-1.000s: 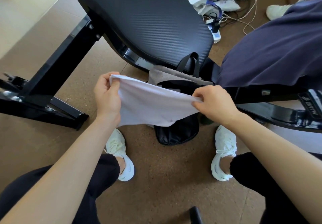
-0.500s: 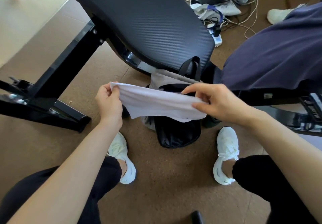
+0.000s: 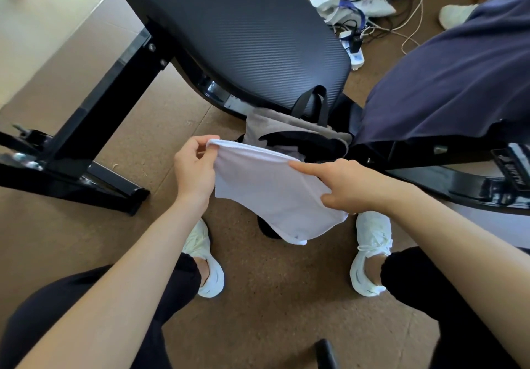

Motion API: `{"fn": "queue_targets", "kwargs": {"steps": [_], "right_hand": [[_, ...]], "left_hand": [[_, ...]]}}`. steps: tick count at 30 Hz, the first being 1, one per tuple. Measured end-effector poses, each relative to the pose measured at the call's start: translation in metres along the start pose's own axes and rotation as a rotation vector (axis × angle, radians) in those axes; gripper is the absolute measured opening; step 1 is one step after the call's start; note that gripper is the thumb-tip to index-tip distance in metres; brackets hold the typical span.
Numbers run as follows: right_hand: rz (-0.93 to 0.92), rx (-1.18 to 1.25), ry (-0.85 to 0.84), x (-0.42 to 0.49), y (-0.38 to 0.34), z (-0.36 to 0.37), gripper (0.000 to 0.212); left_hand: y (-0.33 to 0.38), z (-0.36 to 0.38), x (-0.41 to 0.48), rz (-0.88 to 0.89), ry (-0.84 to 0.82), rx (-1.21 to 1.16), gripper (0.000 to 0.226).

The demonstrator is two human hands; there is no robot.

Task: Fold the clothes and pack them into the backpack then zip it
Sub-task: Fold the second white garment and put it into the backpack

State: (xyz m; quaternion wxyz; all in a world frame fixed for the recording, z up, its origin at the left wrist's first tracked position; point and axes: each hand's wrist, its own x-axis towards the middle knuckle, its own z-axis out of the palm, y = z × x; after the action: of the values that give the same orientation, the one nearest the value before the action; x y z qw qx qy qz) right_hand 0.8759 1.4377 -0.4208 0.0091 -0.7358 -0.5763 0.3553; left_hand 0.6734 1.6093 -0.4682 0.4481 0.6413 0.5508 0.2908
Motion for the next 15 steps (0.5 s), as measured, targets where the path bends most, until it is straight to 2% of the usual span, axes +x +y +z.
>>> {"fn": "queue_targets", "kwargs": {"steps": [4,9,11,15], "right_hand": [[0.091,0.113,0.135,0.0,0.005,-0.005,0.093],[0.15,0.289,0.207,-0.001,0.006,-0.01,0.093],[0.173,0.555,0.221,0.001,0.008,-0.009,0.093],[0.222,1.056,0.135,-0.004,-0.002,-0.014,0.09]], "left_hand": [[0.005,0.0,-0.003,0.073,-0.053,0.012,0.017],[0.01,0.002,-0.013,0.187,-0.178,0.021,0.017],[0.012,0.005,-0.018,0.238,-0.219,0.026,0.018],[0.017,0.009,-0.027,0.292,-0.279,-0.002,0.019]]}}
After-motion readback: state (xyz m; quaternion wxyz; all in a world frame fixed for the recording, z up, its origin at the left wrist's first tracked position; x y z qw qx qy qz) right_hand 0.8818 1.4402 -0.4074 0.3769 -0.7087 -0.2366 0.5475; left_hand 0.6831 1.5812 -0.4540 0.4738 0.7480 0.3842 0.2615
